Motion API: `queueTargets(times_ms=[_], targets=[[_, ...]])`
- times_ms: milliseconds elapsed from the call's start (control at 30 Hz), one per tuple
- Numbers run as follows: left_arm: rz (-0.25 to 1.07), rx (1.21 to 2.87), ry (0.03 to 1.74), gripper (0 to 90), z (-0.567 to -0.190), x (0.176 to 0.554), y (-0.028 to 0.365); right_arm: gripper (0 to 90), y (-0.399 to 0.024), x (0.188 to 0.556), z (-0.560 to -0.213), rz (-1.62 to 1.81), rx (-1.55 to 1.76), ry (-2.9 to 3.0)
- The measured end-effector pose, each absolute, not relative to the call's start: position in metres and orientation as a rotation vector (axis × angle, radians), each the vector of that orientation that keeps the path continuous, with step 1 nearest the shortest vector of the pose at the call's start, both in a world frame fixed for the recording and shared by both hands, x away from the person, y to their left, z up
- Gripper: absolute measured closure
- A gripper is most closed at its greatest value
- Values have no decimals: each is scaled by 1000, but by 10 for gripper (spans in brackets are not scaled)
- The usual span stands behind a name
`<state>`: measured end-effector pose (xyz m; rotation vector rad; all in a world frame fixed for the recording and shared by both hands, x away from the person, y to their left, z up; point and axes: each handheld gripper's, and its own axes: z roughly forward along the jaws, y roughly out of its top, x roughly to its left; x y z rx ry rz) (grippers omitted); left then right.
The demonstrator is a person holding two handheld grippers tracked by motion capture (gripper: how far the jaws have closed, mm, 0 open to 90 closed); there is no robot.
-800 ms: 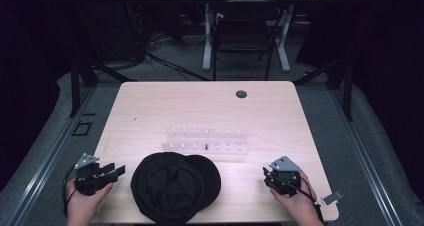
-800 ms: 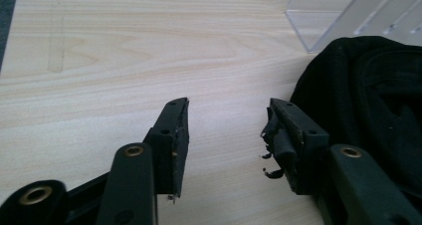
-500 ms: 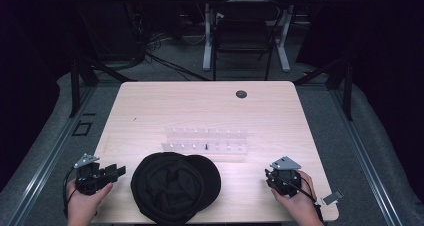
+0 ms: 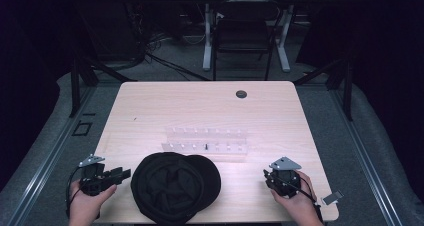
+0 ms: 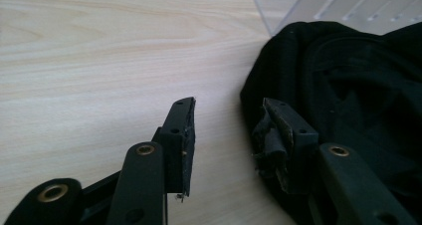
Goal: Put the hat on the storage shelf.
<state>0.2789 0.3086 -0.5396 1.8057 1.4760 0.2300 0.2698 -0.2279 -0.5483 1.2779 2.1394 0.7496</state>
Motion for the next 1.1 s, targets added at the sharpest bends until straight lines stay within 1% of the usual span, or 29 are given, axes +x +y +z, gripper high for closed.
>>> queueTargets(times_ms=[167, 233, 267, 367, 500, 700, 933, 1100], targets=[[84, 1771, 1531, 620, -532, 276, 311, 631, -229, 270, -548, 787, 1309, 2135], [76, 1764, 1537, 626, -531, 275, 310, 630, -229, 270, -548, 775, 1309, 2140], [34, 1757, 1548, 628, -528, 274, 309, 629, -229, 270, -548, 783, 1314, 2145], [-2, 1755, 1550, 633, -527, 272, 308, 627, -230, 270, -548, 793, 1322, 2145], [-101, 1744, 1590, 635, -528, 271, 306, 626, -230, 270, -548, 800, 1327, 2150], [-107, 1751, 1613, 640, -532, 272, 303, 623, -231, 271, -549, 826, 1348, 2147], [-170, 1754, 1648, 651, -534, 275, 300, 623, -233, 271, -549, 837, 1360, 2150], [-187, 1759, 1671, 655, -535, 276, 299, 623, -233, 271, -549, 843, 1355, 2153]])
